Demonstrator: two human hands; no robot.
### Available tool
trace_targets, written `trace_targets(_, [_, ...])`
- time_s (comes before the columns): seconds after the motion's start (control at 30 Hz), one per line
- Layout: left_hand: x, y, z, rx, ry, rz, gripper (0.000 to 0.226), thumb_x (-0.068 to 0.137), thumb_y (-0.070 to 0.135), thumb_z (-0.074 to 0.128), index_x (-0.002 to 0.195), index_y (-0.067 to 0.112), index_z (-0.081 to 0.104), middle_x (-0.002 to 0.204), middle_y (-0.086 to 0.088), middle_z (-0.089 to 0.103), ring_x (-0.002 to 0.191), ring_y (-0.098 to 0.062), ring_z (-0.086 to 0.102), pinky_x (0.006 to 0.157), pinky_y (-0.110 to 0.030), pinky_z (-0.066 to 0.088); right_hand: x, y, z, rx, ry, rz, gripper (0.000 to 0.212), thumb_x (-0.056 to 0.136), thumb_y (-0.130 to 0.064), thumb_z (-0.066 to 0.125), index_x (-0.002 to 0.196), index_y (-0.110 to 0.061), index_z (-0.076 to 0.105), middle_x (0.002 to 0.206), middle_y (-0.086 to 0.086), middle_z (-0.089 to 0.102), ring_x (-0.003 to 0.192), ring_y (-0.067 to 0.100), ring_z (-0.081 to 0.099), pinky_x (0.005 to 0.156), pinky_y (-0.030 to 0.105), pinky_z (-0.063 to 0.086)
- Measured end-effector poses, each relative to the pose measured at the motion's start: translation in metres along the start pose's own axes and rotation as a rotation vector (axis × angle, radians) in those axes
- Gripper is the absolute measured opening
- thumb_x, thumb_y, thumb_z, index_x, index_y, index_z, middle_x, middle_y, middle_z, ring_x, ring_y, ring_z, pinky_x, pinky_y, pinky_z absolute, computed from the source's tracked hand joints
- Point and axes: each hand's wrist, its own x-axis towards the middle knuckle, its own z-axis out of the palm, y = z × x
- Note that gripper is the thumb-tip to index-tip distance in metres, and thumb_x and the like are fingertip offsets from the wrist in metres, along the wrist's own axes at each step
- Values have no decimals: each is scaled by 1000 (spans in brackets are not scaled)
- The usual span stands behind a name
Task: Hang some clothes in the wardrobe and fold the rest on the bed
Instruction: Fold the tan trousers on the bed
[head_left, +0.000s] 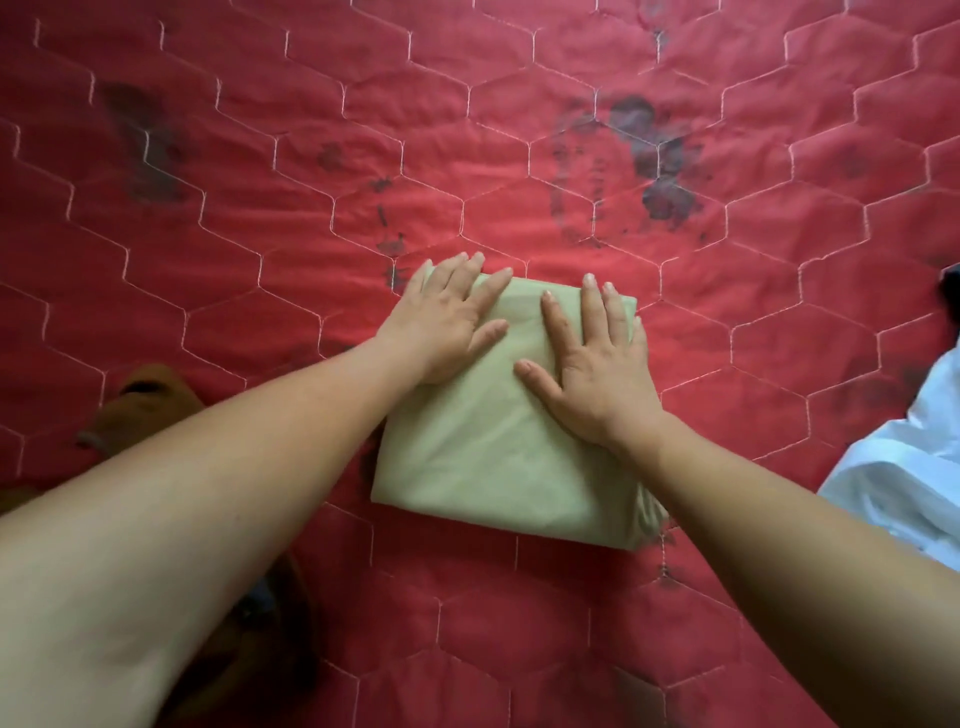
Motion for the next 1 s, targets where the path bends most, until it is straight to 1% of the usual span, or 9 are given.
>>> trace_targets(0.1, [-14,11,-11,99,22,-7,63,99,60,33,153,28,26,145,-10,39,131,-33,37,103,-51,37,0,3,-23,36,-56,45,90,86,-79,40,157,-29,17,156,10,30,145,33,23,106,58,36])
trace_targets(0.23, [-49,30,-20,7,-200,14,64,88,55,61,138,22,37,129,-8,39,120,-31,41,88,-50,50,-32,5,-40,57,-252,20,68,83,-61,65,135,-21,45,129,8,44,123,34,37,96,52,46])
trace_targets(0.3, [-68,39,-19,-84,-404,1,65,82,44,74,132,15,43,127,-10,42,118,-31,46,93,-47,50,-55,3,-43,58,-402,63,63,80,-55,71,128,-18,52,129,8,41,123,34,35,99,52,45])
trace_targets(0.4, [-103,59,-11,-118,-618,-41,44,79,33,78,112,11,58,121,-12,45,109,-29,52,93,-38,51,-91,-9,-44,-75,-540,45,54,80,-43,69,125,-20,51,133,7,41,127,32,38,100,49,43])
trace_targets(0.47, [-127,72,-8,-143,-683,-39,34,79,31,76,106,17,60,119,-11,47,111,-28,49,92,-36,50,-115,-16,-42,-54,-661,17,40,83,-30,64,117,-19,46,128,10,55,117,32,53,89,41,47])
trace_targets(0.57, [-153,83,-24,-221,-703,12,22,81,23,71,89,22,50,98,-2,58,92,-24,57,70,-27,45,-138,-18,-58,77,-806,40,31,84,-14,58,111,-14,44,118,17,63,103,33,63,70,33,44])
trace_targets(0.67, [-157,83,-73,-268,-563,20,20,81,20,67,86,22,48,89,4,55,83,-21,56,63,-27,40,-132,-13,-114,47,-708,-29,20,83,-11,55,101,-19,51,112,11,66,101,30,65,69,30,45])
trace_targets(0.83, [-142,71,-173,-207,-140,0,27,79,25,65,93,29,43,98,4,46,91,-22,51,69,-36,45,-108,-6,-212,-43,-278,-113,21,84,-17,55,97,-21,38,110,10,57,101,34,58,73,35,39])
trace_targets(1.0, [-169,81,-150,28,18,48,34,80,22,62,107,25,41,111,0,40,105,-25,44,62,-37,37,-147,-18,-184,-207,-4,-214,24,97,-22,48,120,-18,43,116,6,50,103,34,54,74,43,43])
